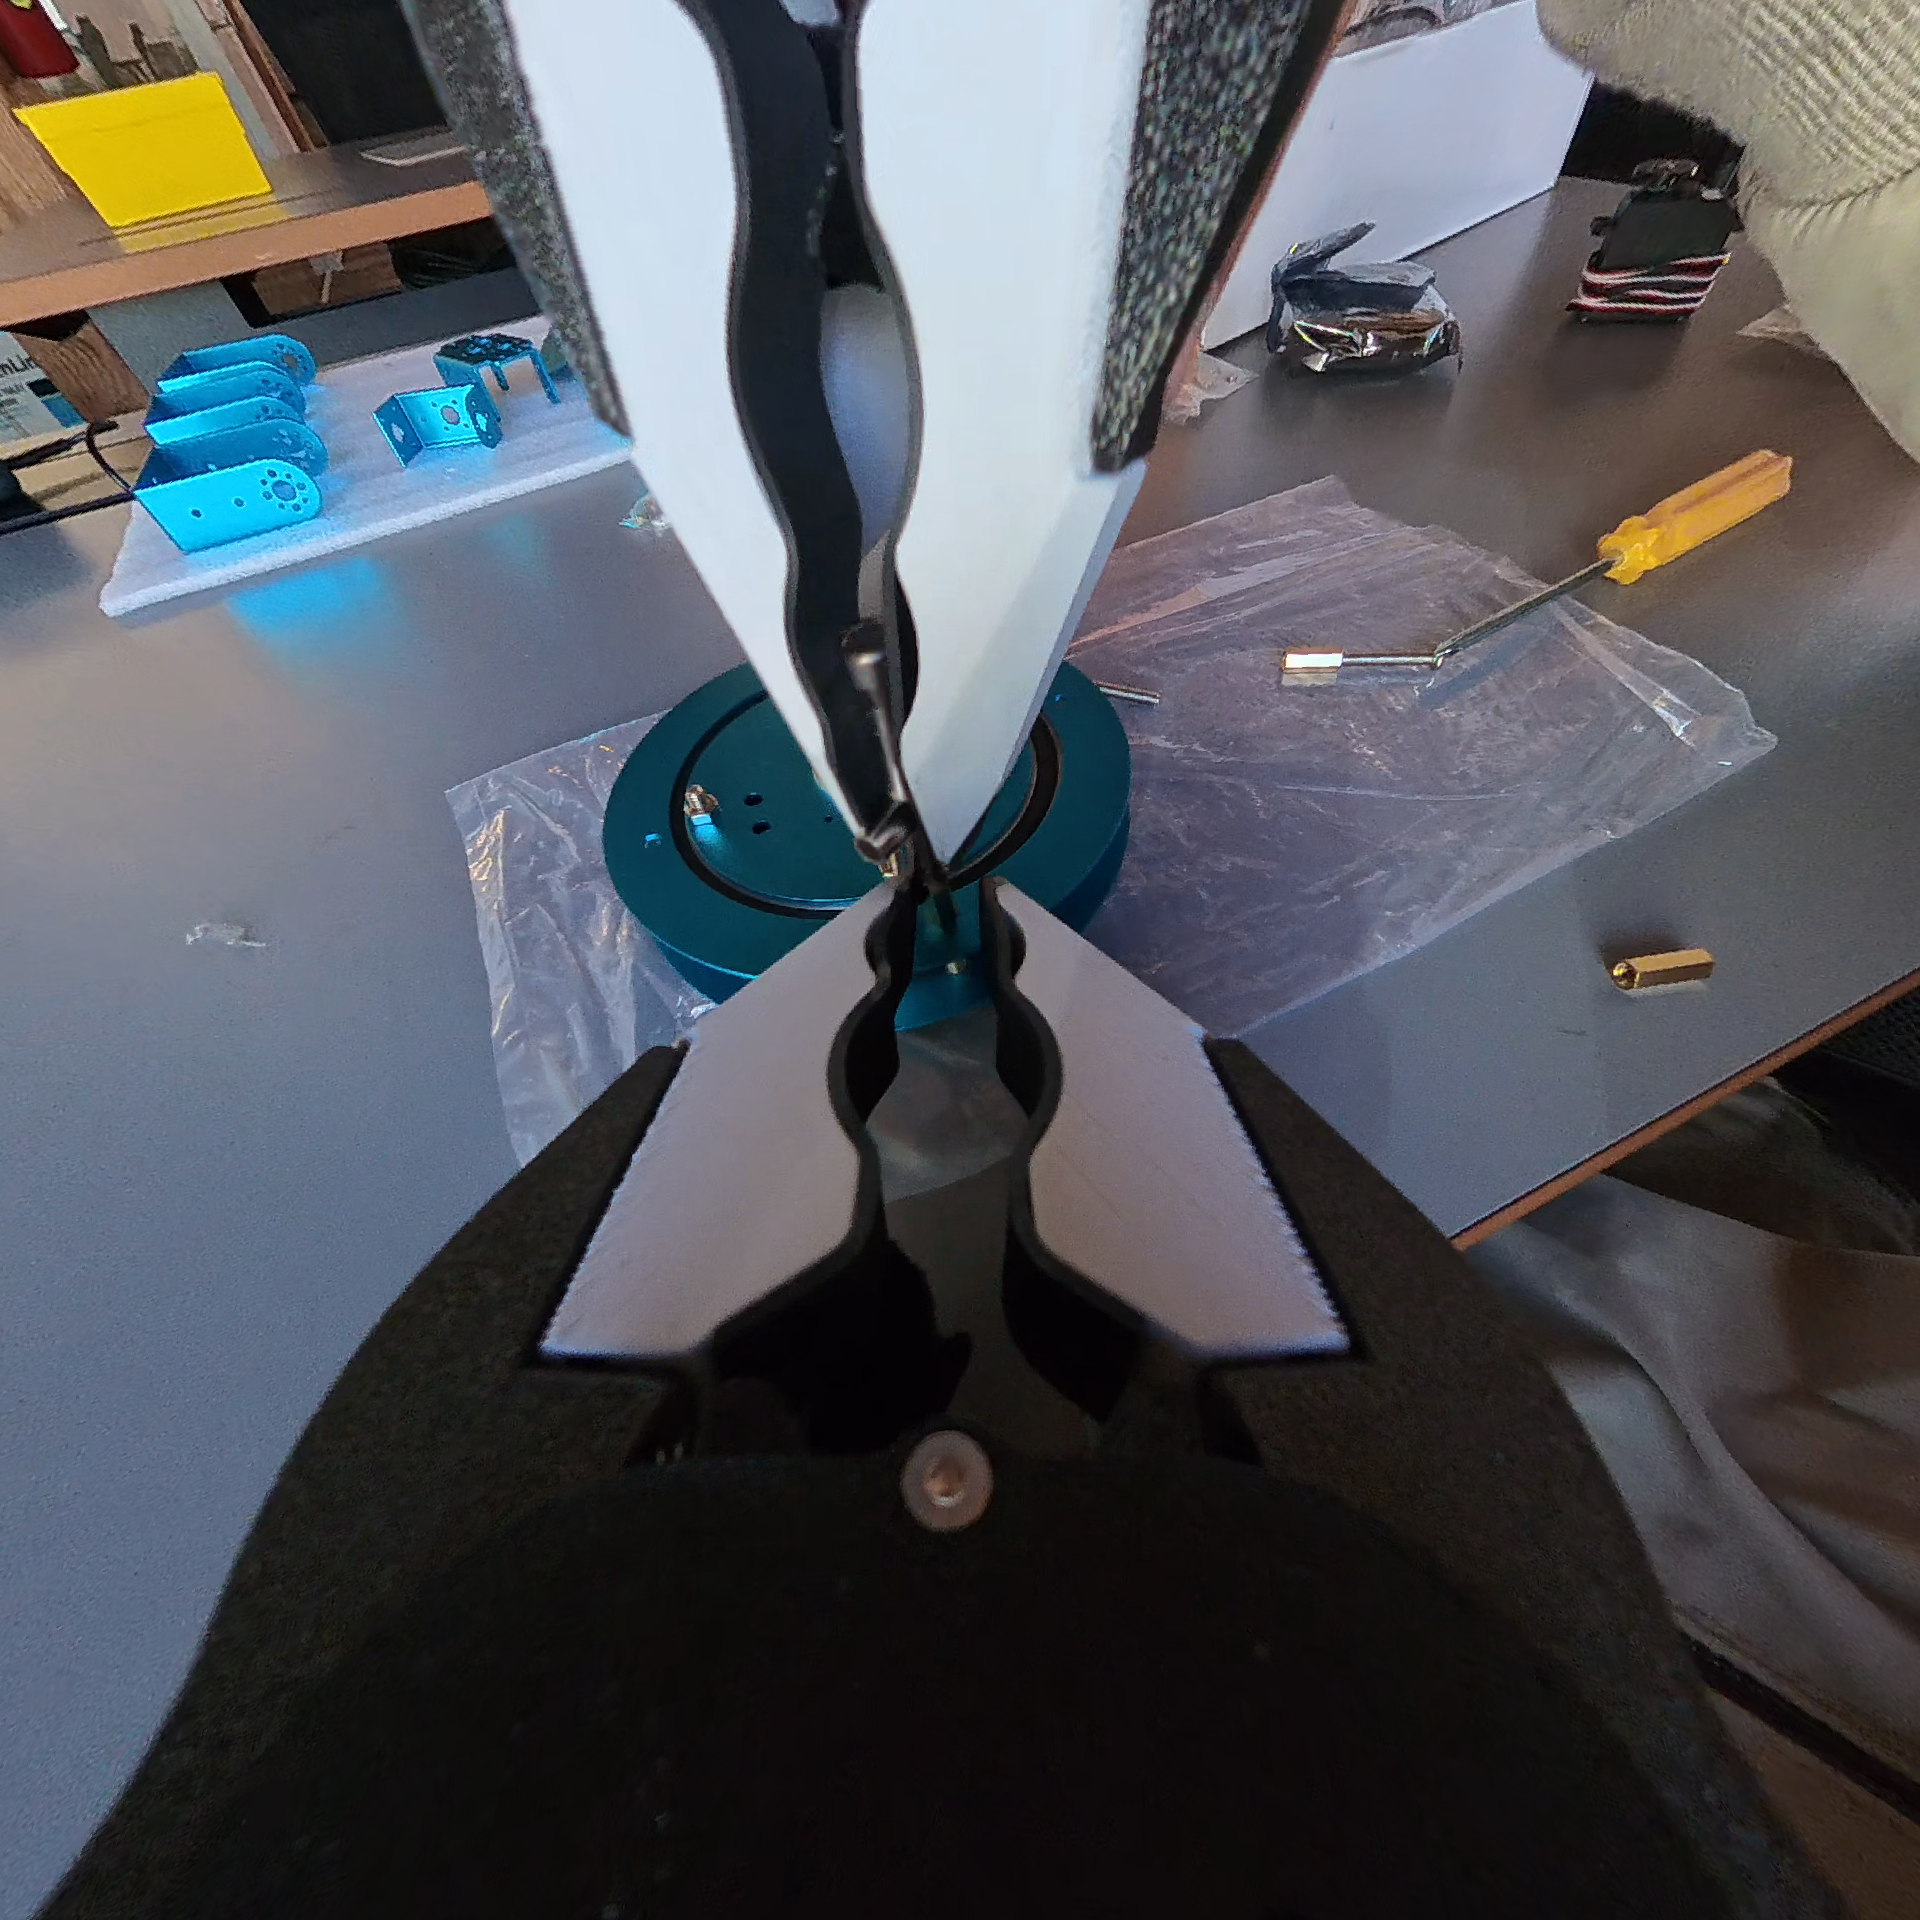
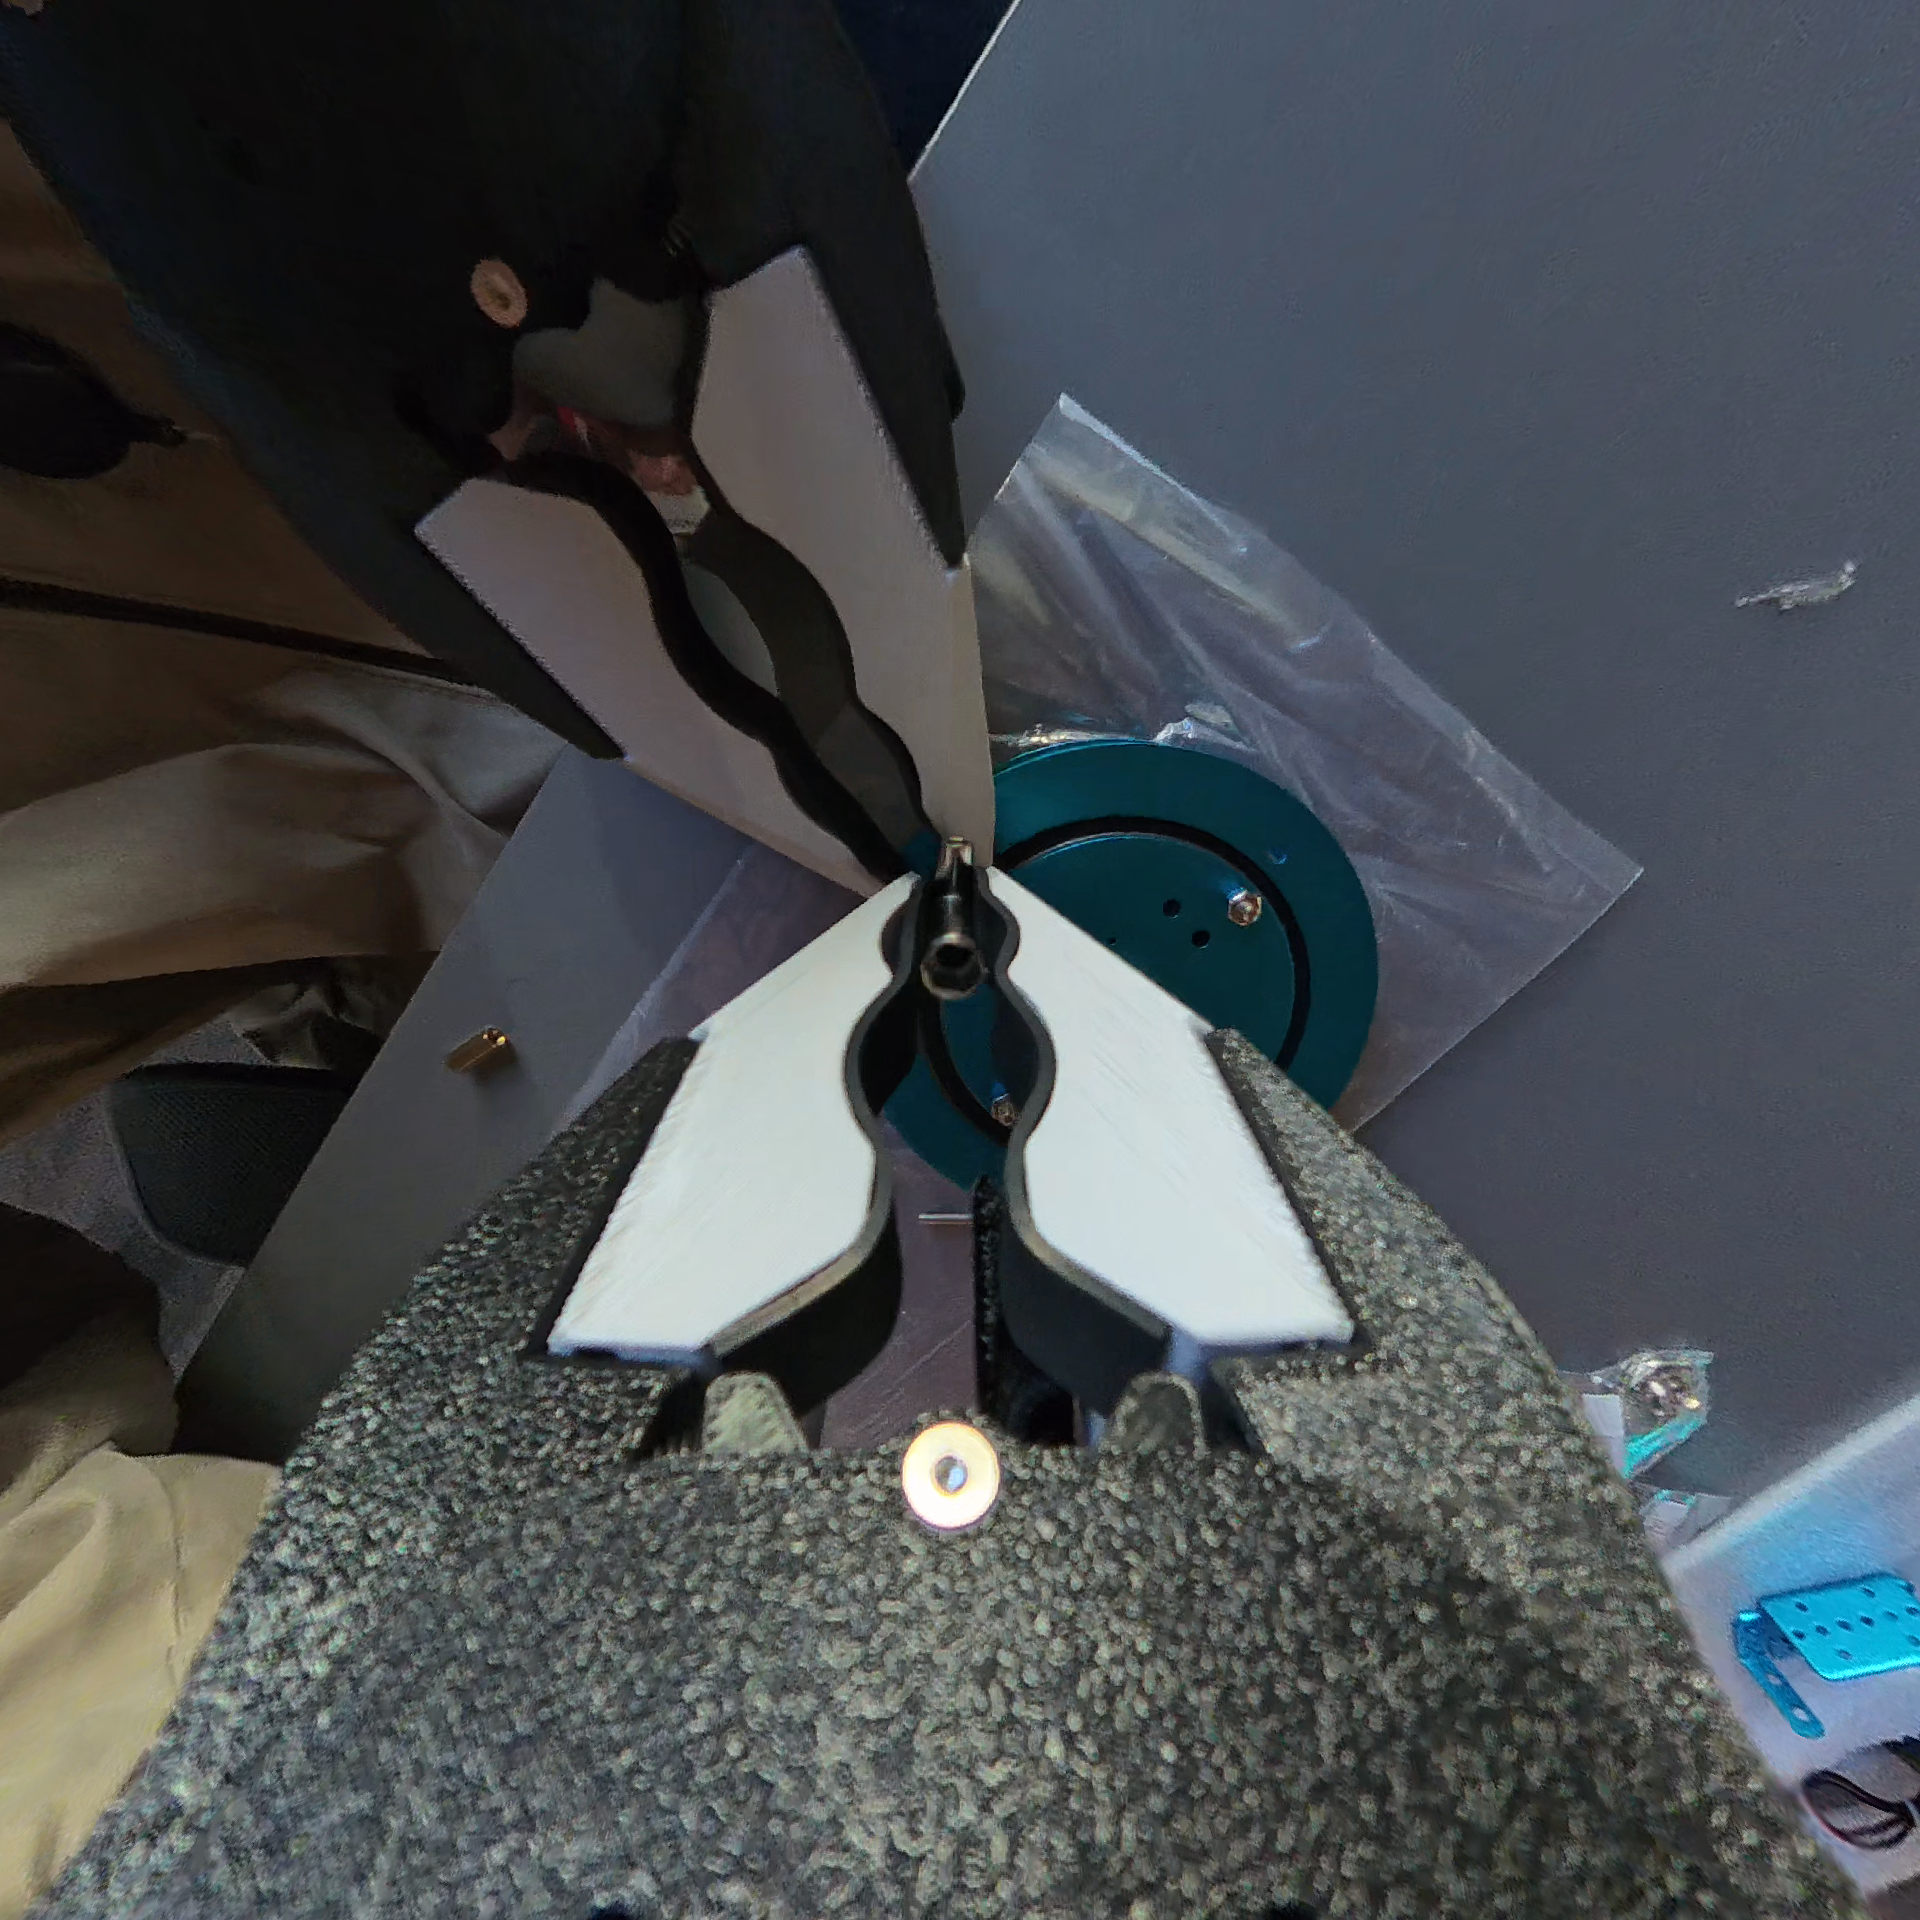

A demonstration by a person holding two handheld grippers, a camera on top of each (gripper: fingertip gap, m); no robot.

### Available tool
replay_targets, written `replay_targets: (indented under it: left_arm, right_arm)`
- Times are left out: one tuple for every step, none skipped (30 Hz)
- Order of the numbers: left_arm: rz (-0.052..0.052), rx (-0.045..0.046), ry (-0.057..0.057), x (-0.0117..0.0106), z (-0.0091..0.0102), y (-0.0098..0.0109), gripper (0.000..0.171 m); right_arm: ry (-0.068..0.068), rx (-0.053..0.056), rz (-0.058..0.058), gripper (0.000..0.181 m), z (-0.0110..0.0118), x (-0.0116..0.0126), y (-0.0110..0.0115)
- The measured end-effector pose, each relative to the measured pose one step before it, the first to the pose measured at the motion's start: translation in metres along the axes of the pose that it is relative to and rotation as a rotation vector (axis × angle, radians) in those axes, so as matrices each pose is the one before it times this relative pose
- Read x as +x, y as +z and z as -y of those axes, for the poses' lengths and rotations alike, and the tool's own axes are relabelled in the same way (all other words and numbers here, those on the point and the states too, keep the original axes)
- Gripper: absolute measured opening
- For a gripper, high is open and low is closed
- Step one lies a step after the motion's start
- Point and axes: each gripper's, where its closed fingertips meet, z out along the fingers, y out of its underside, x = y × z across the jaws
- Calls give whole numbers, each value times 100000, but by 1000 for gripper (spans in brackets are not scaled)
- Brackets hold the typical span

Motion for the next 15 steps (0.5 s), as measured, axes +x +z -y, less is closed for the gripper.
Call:
replay_targets:
  left_arm:
    - [27, -125, 361, 35, -9, 26, 10]
    - [194, -59, 455, 33, 3, 29, 10]
    - [205, -65, 197, 21, 5, 13, 9]
    - [92, -10, 121, 37, -5, 30, 9]
    - [226, 63, 346, 9, 4, -2, 9]
    - [214, 4, 215, -9, -2, 9, 9]
    - [58, 47, -377, -9, -11, -5, 9]
    - [71, 97, -419, -1, 0, 4, 9]
    - [163, -17, -249, -11, -10, 9, 9]
    - [291, -80, -474, -14, -5, 15, 9]
    - [286, -24, -553, -21, -12, 9, 9]
    - [113, -60, -244, 12, -48, 2, 9]
    - [-121, -270, 45, 64, -95, 15, 9]
    - [-301, -510, -232, 103, -122, 49, 9]
    - [217, -350, -669, 32, -87, 72, 6]
  right_arm:
    - [-1048, -2125, -309, 8, 12, -26, 62]
    - [-498, -2252, 57, 8, -33, -51, 39]
    - [280, -1398, 306, 7, 0, -60, 16]
    - [931, -1177, 526, 7, -74, -16, 21]
    - [1359, -768, 758, 7, -50, 12, 0]
    - [951, 120, 650, 7, -2, -6, 11]
    - [453, 499, 641, 7, 49, -14, 7]
    - [246, 652, 460, 7, -17, 7, 5]
    - [204, 825, 91, 7, -10, 24, 5]
    - [-339, 944, -414, 7, 4, 47, 5]
    - [-1595, 1518, -831, 7, 45, 8, 13]
    - [-1878, 2151, -922, 7, 35, -10, 12]
    - [-1532, 2525, -583, 7, -48, -50, 29]
    - [-1269, 2734, -40, 7, -33, -125, 37]
    - [-134, 2321, 739, 7, -84, -207, 121]
